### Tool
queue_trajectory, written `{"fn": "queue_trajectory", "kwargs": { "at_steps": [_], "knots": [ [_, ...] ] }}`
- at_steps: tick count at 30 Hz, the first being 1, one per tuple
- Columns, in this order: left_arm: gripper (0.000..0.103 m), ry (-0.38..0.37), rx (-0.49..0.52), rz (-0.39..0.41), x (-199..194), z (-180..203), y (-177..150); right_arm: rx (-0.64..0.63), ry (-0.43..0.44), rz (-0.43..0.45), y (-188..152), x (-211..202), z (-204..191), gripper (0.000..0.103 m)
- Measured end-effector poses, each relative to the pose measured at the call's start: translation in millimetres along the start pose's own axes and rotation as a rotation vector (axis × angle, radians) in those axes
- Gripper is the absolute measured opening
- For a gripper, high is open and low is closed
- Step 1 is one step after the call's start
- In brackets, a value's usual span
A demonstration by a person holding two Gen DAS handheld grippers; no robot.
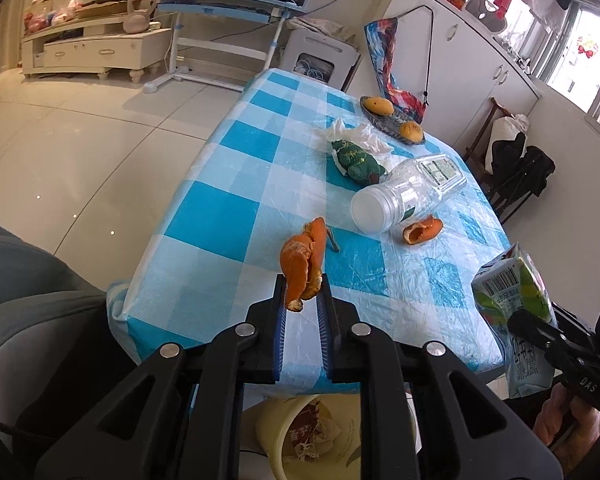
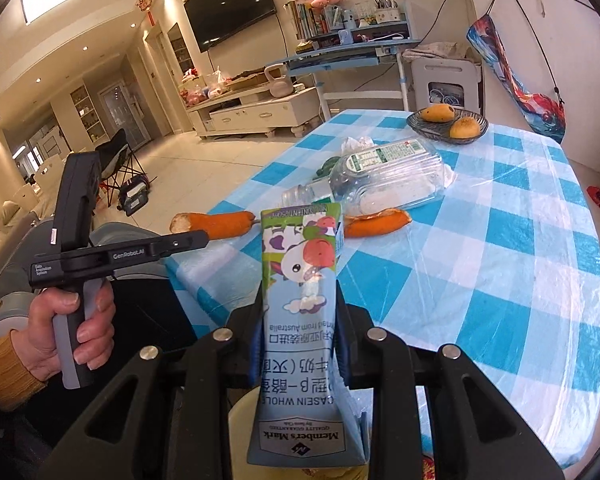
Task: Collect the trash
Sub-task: 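Carry the orange snack and milk carton over the yellow bucket with both grippers, then open the right gripper to drop the carton while the left drops the orange snack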
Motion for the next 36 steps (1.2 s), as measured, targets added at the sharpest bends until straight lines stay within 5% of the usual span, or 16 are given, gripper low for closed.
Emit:
{"fn": "queue_trajectory", "kwargs": {
  "at_steps": [8,18,23,26,36],
  "knots": [
    [0.033,0.051,0.008,-0.028,13.6,-0.7,-3.6,-0.011,0.036,-0.043,-17.4,4.9,-16.5,0.029],
    [0.042,0.102,0.069,-0.033,26.6,10.3,4.4,-0.006,0.057,-0.075,-31.5,5.2,-24.0,0.029],
    [0.04,0.126,0.101,-0.033,29.3,14.7,4.4,0.001,0.072,-0.11,-41.8,7.0,-29.6,0.029],
    [0.02,0.12,0.111,-0.036,30.1,14.7,3.6,-0.001,0.08,-0.14,-50.8,8.5,-35.6,0.029],
    [0.014,0.049,0.058,0.015,8.1,13.3,-4.2,-0.032,0.041,-0.221,-72.6,16.4,-37.8,0.035]
  ]
}}
Point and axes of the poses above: each gripper's, at about its wrist camera, not at the fingertips, and x roughly the way its jaws point, z to its right, y to its top, the point moved 5 cm from there along x, roughly the way its jaws point, and after that the axes turned 5 degrees about -y, right-handed, at the moved point
